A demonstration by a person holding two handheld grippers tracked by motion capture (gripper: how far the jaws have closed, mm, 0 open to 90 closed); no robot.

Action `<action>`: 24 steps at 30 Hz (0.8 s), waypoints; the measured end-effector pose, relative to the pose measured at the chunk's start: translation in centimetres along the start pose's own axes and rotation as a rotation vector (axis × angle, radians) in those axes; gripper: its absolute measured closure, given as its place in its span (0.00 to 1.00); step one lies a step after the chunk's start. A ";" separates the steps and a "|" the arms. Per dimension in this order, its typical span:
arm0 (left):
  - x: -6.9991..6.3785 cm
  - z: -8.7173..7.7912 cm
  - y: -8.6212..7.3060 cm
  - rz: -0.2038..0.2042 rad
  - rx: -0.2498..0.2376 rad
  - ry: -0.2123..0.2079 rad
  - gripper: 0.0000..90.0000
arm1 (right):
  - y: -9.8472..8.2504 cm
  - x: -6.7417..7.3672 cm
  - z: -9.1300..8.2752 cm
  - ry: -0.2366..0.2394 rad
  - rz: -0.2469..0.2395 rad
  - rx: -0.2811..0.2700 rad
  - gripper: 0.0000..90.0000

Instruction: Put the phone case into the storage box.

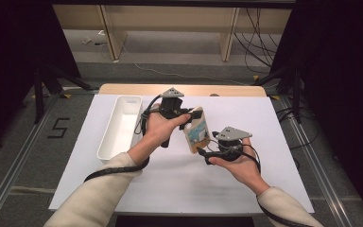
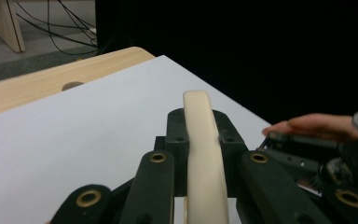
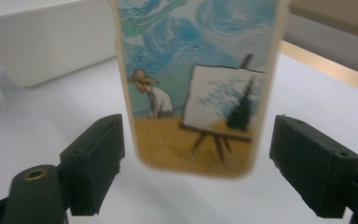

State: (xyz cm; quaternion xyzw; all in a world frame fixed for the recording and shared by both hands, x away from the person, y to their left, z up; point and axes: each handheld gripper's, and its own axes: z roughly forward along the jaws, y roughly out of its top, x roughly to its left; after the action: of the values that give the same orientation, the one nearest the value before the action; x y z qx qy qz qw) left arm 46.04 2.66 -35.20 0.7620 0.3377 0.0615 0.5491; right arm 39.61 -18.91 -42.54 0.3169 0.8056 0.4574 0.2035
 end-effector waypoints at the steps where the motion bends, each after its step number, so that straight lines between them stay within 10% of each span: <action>1: 0.0 -0.1 0.0 0.002 0.000 -0.010 0.88 | 0.0 -0.6 -0.1 0.008 0.007 -0.007 0.17; 24: -0.8 -0.3 -0.9 0.151 0.068 -0.203 0.88 | -0.5 -1.5 0.1 0.167 -0.017 0.023 0.18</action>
State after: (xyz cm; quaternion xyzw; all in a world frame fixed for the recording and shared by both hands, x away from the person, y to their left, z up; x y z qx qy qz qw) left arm 44.89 2.54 -35.65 0.8059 0.2239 0.0139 0.5480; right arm 40.57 -20.04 -42.94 0.2732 0.8275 0.4713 0.1359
